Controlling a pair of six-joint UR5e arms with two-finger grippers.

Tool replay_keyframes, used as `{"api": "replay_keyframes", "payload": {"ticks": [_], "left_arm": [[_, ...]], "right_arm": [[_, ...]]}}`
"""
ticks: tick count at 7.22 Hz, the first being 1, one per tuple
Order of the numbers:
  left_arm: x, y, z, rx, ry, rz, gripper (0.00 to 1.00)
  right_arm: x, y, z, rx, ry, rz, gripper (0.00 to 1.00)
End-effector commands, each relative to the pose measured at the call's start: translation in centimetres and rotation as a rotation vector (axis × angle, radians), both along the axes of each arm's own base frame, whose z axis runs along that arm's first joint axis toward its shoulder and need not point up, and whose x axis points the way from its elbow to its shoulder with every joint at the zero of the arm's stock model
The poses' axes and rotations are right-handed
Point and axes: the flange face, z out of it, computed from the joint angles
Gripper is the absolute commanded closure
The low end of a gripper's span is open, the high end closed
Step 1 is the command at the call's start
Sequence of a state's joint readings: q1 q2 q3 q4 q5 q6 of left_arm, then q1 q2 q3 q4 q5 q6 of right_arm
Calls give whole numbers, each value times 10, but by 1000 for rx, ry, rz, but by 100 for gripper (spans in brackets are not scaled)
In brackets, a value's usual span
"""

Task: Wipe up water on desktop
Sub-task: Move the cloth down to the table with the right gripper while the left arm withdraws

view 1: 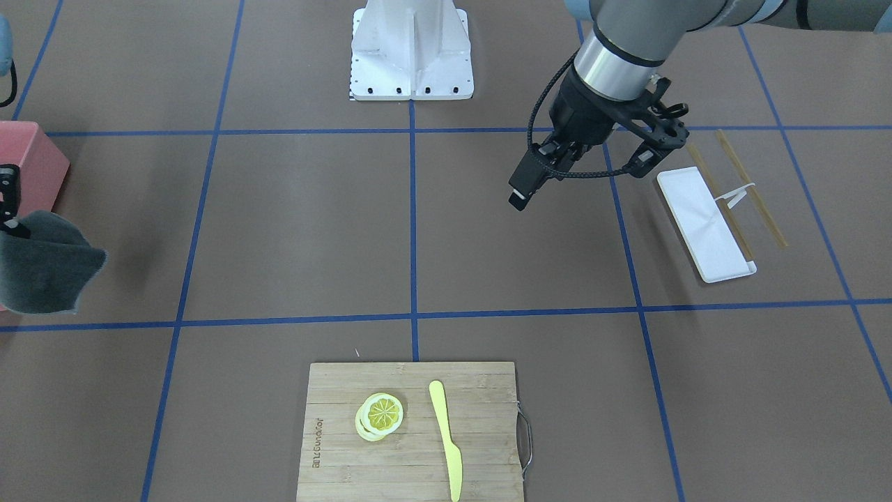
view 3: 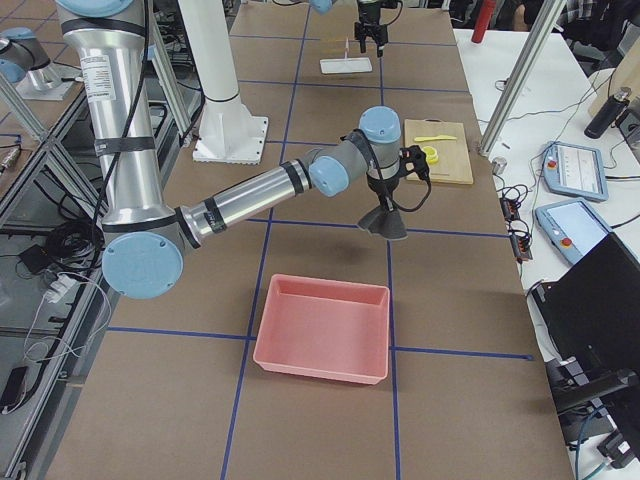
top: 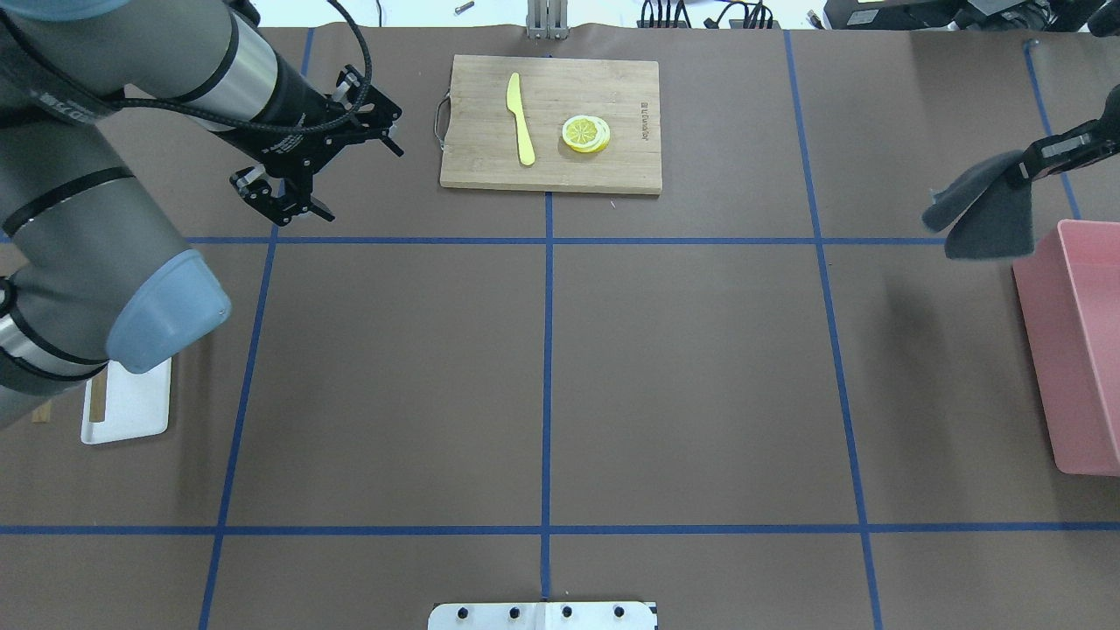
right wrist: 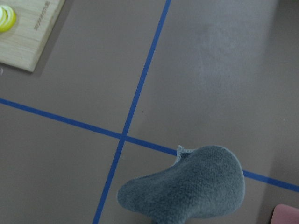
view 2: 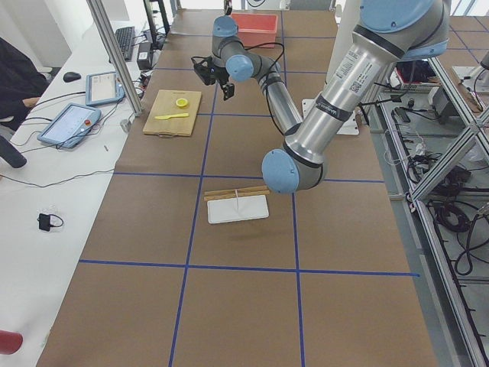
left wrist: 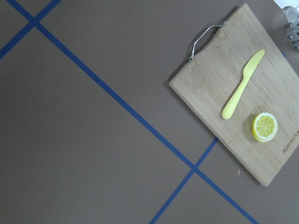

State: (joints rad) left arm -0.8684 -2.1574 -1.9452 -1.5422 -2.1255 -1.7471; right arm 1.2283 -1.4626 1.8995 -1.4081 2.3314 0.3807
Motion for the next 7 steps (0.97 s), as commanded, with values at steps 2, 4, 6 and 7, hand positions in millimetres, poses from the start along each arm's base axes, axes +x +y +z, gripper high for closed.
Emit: {"api": "replay_keyframes", "payload": {"ticks": [2,4,6,7], "left_arm": [[-24,4,46,37,-58,30,1],[-41,3,70,66,-93,53,1],[-65,-9,90,72,-123,35,1],[-79,-12,107,63,-143,25,1]], "right_arm": [[-125,23,10,-71,209,-179,100],[-180,37,-8,-46,248,-259,100],[-235,51,-27,-43,250,-308,100],[-262,59,-44,-59,234,-308,100]]}}
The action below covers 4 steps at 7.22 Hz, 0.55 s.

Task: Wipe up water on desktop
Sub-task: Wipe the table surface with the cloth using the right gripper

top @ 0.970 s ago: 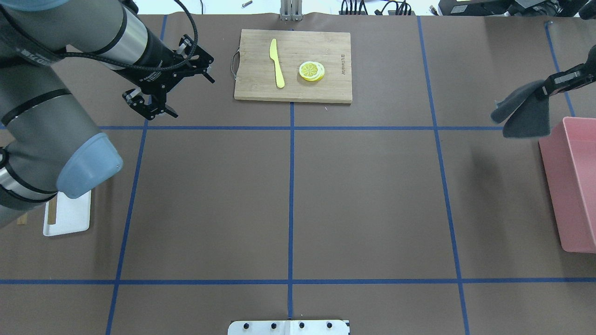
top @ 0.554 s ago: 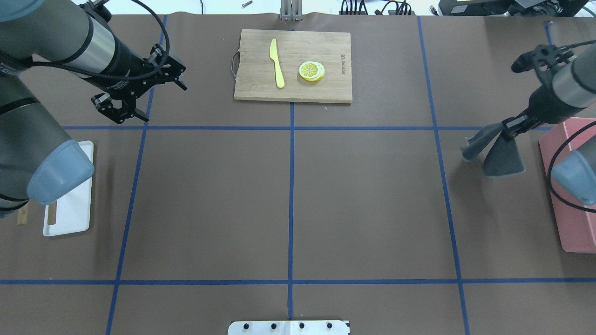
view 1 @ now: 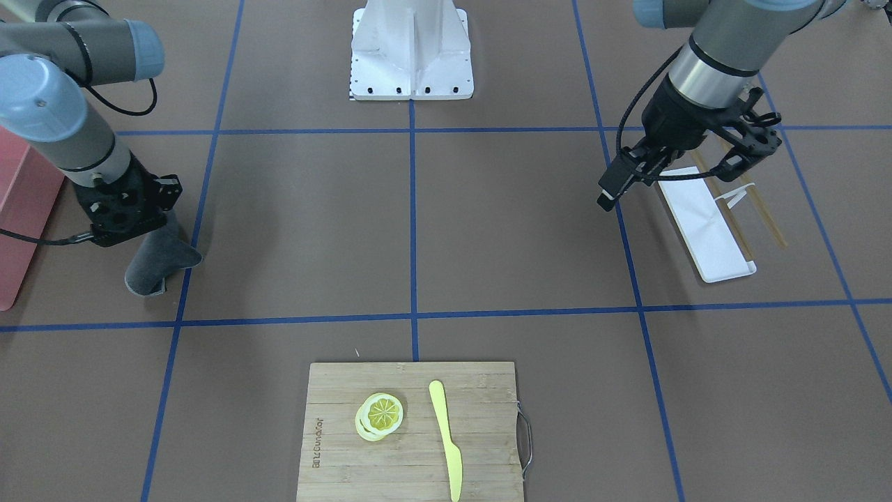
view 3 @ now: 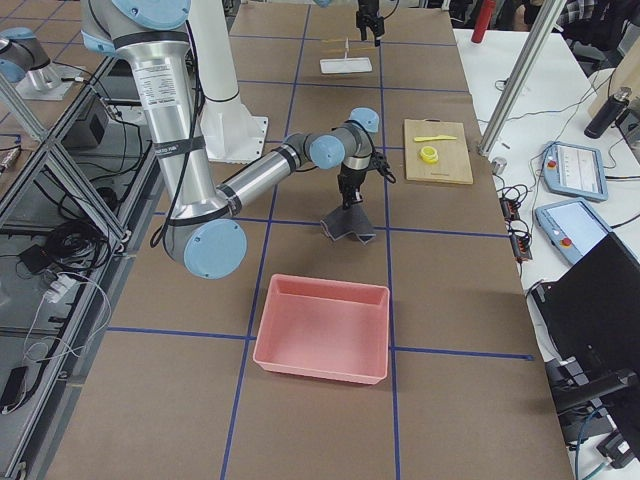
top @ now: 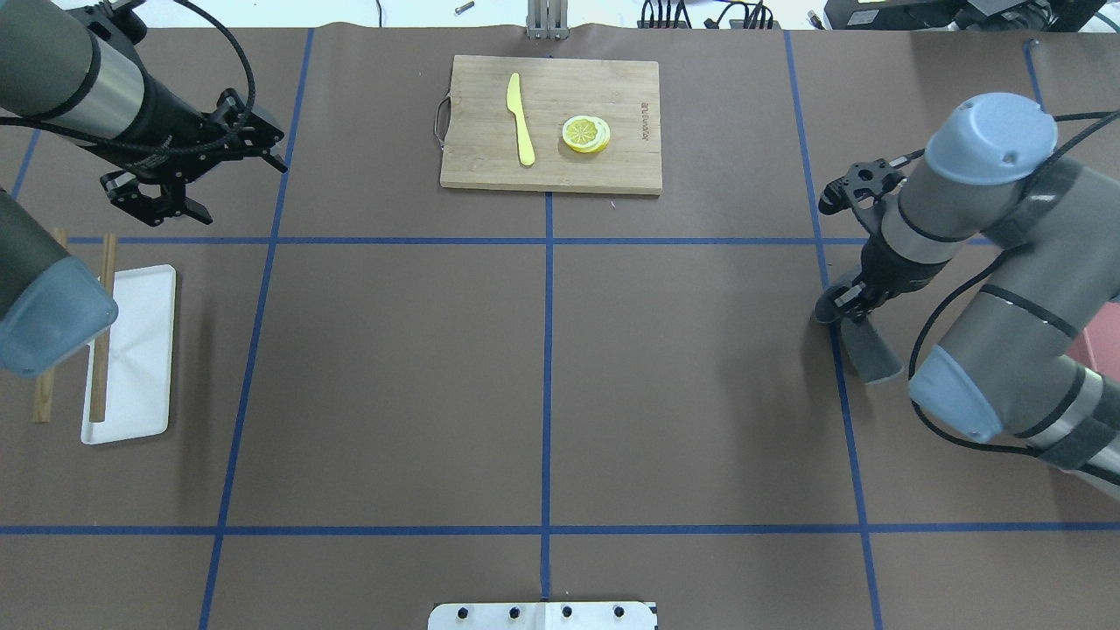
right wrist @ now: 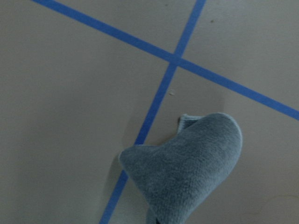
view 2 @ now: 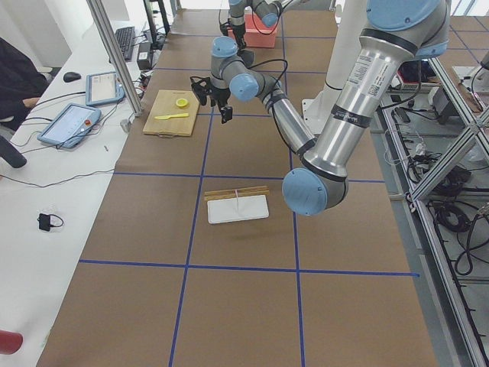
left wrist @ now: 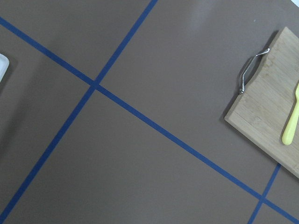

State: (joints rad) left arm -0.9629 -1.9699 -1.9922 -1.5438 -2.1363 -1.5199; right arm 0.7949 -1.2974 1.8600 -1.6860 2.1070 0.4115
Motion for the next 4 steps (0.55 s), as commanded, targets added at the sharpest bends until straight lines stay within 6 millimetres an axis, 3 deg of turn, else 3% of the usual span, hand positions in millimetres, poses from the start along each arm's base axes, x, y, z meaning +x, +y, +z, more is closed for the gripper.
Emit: {"api": "replay_keyframes", "payload": {"ticks": [1,2,4], "left_arm": [[-37,-5,42,45,-66,23,1],[-61,-5,67,76,-106,42,1],[-114,-17,96,98,-156,17,1]], "right_arm": [[-69,24,-34,-36,-24,-11,100],[-105,35,-60,-74,-41,8,100],[-142,63,-87,-63,-79,-3,100]]}}
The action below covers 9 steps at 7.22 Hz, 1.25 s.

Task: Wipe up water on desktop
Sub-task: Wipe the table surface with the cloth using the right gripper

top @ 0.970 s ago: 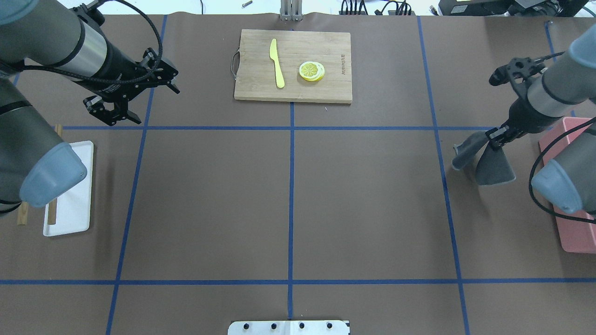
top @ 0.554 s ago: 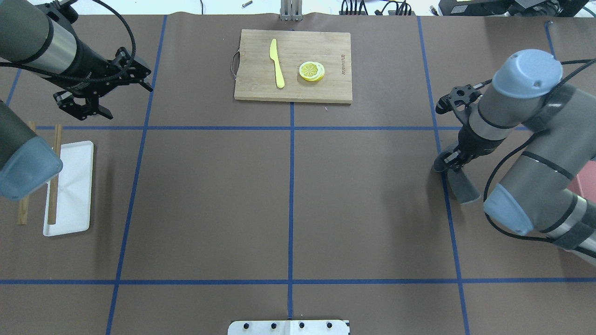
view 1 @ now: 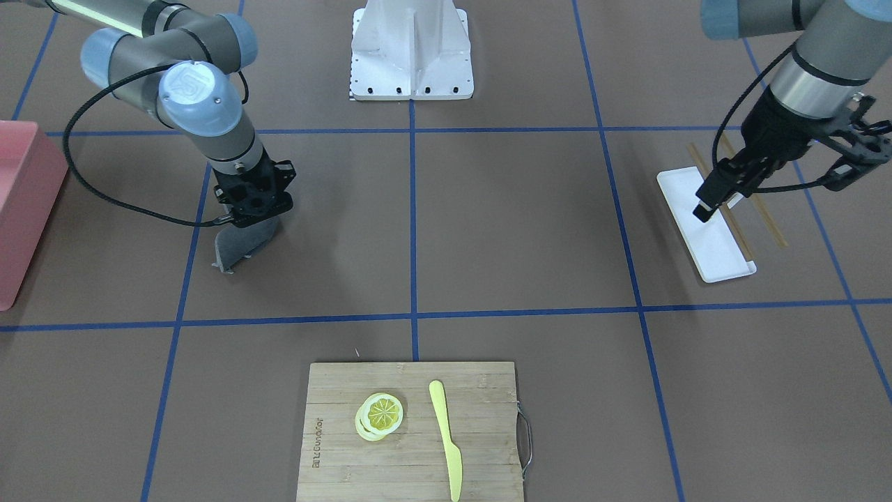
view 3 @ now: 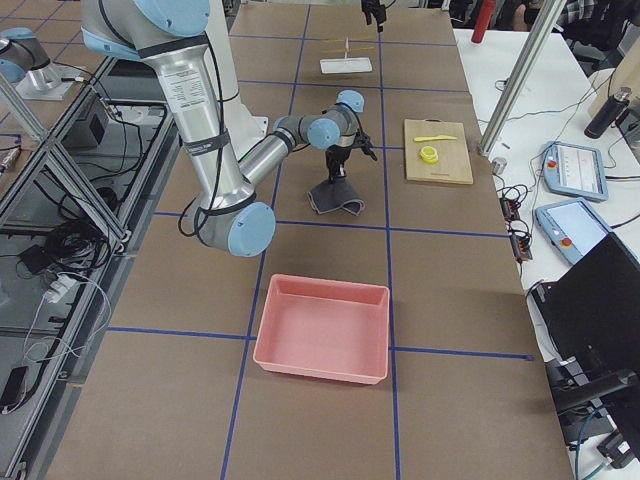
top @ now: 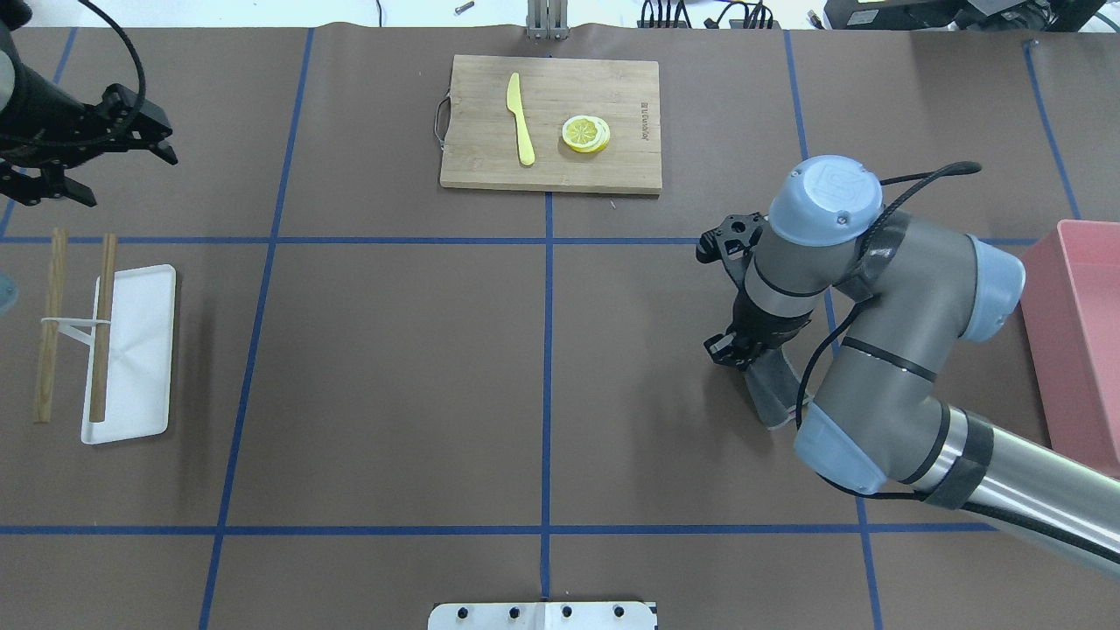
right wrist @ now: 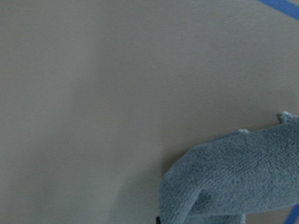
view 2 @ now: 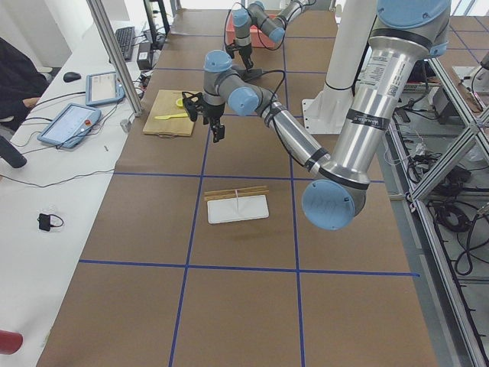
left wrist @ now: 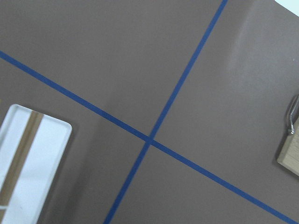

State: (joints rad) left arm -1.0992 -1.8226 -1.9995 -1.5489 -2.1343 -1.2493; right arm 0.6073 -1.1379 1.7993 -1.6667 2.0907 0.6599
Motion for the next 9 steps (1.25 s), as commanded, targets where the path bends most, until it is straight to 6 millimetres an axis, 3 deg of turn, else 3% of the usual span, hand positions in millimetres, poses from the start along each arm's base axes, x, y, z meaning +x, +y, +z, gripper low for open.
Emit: {"api": "replay_keyframes", "payload": {"ticks": [1,2,3,4,5,7,9], "left_arm": [[-46,-3,36,17,-56,-8,1],[-69,-4,47,43,-81,0,1],[-76,-4,50,65,-93,15,1],[-76,-4,51,64,-93,17,1],[-75,-5,50,65,-93,19,1],[-74,-5,50,65,-93,19,1],[-75,-4,49,66,-91,19,1]], "right_arm": [[-35,27,-25,-7,-69,21,100],[-46,36,-33,-6,-131,34,100],[-54,39,-37,-39,-188,85,100],[-59,27,-21,-56,-182,114,100],[-46,-4,1,-60,-144,155,100],[3,-77,40,-39,-107,167,100],[35,-116,74,-28,-73,166,100]]}}
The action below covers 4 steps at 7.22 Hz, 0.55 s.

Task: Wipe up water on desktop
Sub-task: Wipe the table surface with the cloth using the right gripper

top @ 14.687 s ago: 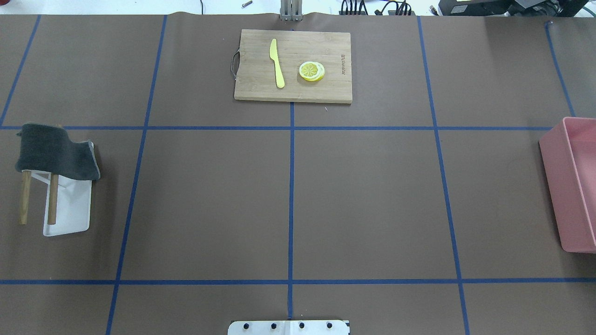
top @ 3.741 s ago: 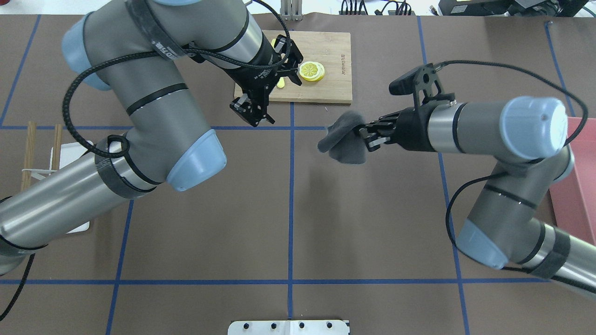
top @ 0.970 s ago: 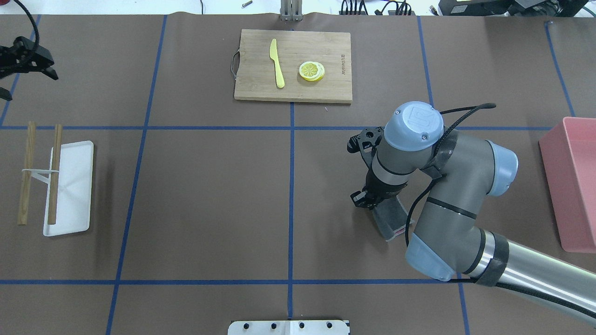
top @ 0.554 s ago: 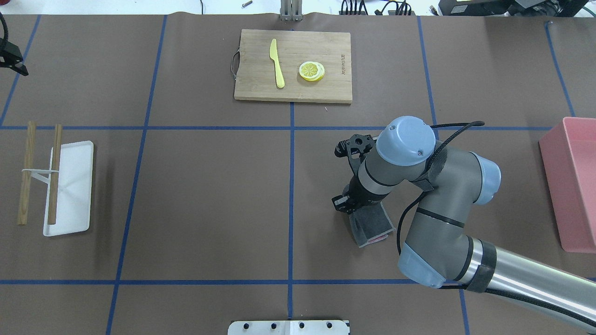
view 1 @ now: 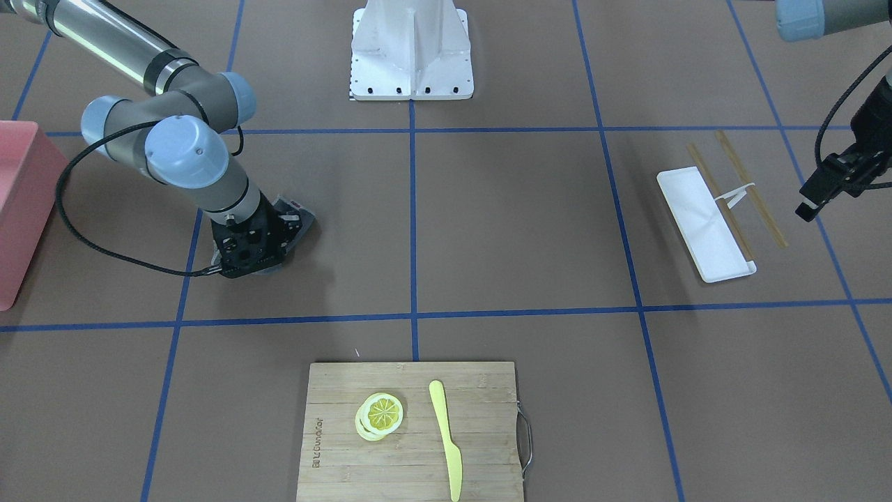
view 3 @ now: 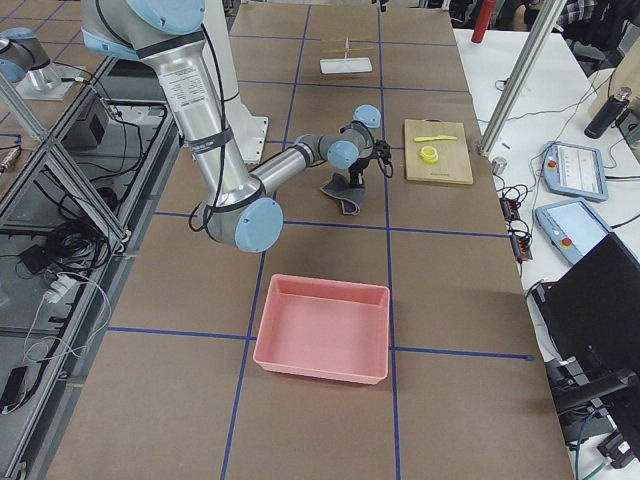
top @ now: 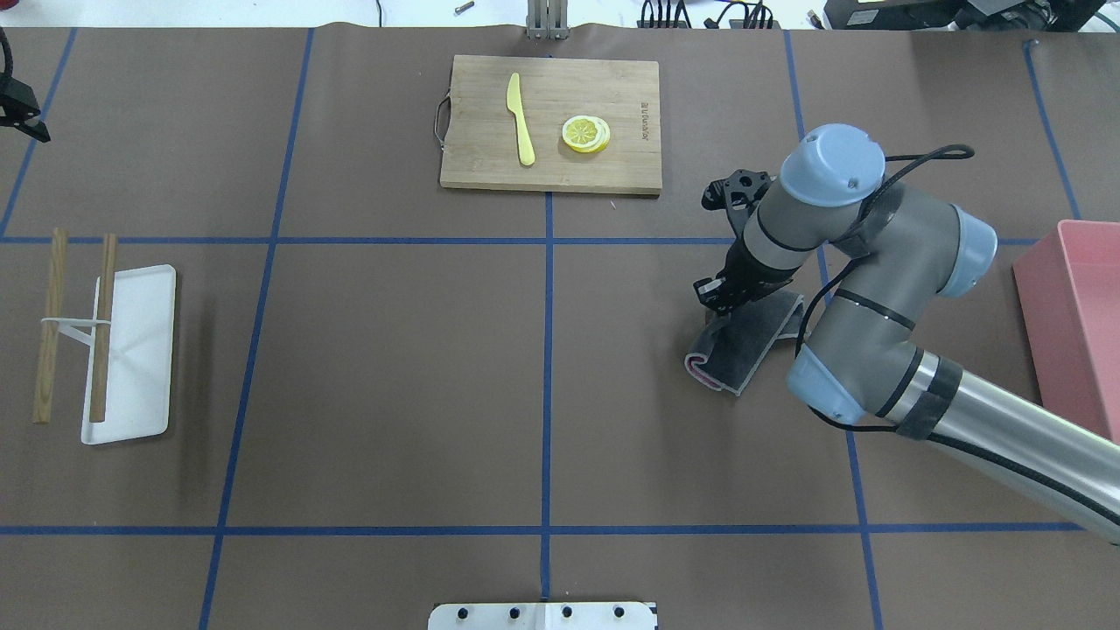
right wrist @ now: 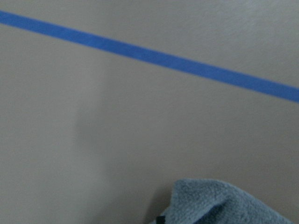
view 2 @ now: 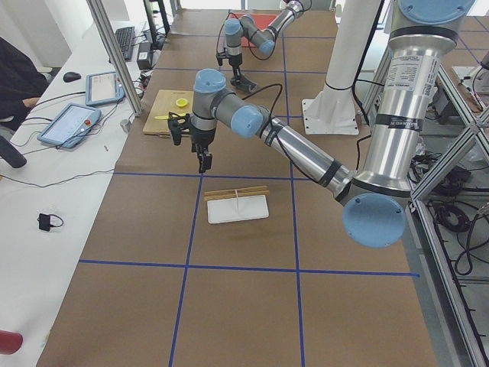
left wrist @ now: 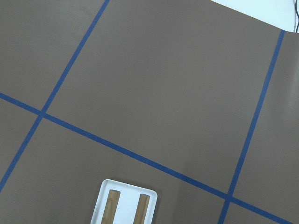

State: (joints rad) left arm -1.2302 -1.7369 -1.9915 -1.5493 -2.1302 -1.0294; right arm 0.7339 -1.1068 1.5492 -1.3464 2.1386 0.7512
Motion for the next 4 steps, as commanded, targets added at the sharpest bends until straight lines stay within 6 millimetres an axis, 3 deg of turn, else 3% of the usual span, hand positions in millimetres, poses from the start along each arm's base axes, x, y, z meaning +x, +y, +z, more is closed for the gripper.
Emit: {"api": "replay_keyframes", "payload": {"ticks": [1,2,3,4], "left_arm": [[0,1,-1,2,1,0,1],[0,1,-2,2,2,-1,1],[-1,2,-4,5,5,-4,1],[-1,2,-5,4,6,-5,1]], "right_arm": [[53,-54,44,3,35,3,100],[100,-87,75,7,24,-32,100],[137,-108,96,28,37,-33,100],[144,-111,101,28,36,-33,100]]}}
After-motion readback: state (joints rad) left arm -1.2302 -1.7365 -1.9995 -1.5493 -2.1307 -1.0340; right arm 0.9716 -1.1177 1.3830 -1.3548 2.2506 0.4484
